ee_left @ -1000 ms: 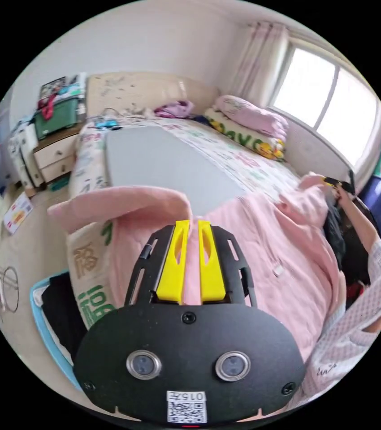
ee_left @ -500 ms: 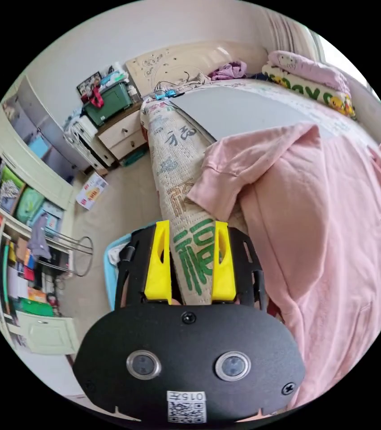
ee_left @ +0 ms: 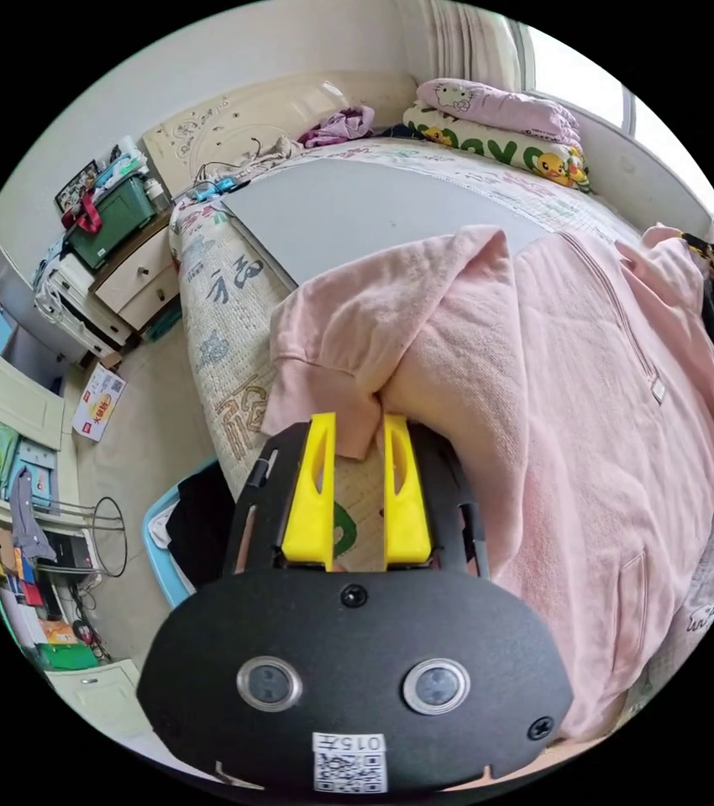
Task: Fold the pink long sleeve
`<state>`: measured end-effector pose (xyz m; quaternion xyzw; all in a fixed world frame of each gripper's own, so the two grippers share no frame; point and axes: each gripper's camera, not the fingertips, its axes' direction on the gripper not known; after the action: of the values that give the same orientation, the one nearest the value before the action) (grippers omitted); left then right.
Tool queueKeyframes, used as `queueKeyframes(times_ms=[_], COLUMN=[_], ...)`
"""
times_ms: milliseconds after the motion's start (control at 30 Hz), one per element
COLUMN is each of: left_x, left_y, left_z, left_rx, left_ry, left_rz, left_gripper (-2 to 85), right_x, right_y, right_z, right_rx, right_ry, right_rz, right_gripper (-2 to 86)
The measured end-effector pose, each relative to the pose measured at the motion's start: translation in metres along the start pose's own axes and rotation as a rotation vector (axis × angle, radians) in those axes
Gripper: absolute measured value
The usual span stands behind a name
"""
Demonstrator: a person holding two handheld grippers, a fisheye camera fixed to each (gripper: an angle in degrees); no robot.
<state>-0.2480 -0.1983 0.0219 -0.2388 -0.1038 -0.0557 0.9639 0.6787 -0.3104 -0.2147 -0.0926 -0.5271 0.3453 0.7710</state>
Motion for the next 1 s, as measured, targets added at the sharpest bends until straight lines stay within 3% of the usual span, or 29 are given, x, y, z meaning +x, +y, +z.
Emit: queueKeyframes(times_ms=[233,333,500,700,867,1000], left_x=[0.011,0.020,0.002,-0.030,-0.083,-0.113], left_y=[-0.012,-0.022,-0.012,0.031,0.093,0.140], left_z=[0.023,0.030,0.014,-0.085,-0.220,-0.261], left_rx=[-0.060,-0.064,-0.005,0.186,0.330,0.210], left_ry=[-0.123,-0.174,-0.168,-0.353,-0.522,-0.644], left_rz=[-0.045,-0.017,-0.156,-0.380,-0.682,-0.810], left_gripper=[10.1,8.3,2.5,1.1,0.8,1.1], right_x=[0.015,0.023,0.040,0.078,0.116,0.171], right_y=[0.015,0.018,0.013,-0.007,-0.027,-0.020], right_z=[0.001,0.000,-0.009,-0.067,-0.134,-0.128], right_rx=[0.029,0.033,0.039,0.192,0.349,0.310], right_ry=[-0.042,-0.034,-0.047,-0.188,-0.335,-0.130], right_rz=[0.039,0.031,0.035,0.096,0.161,0.197], right_gripper=[4.6,4.6,4.4,3.9,3.8,4.4])
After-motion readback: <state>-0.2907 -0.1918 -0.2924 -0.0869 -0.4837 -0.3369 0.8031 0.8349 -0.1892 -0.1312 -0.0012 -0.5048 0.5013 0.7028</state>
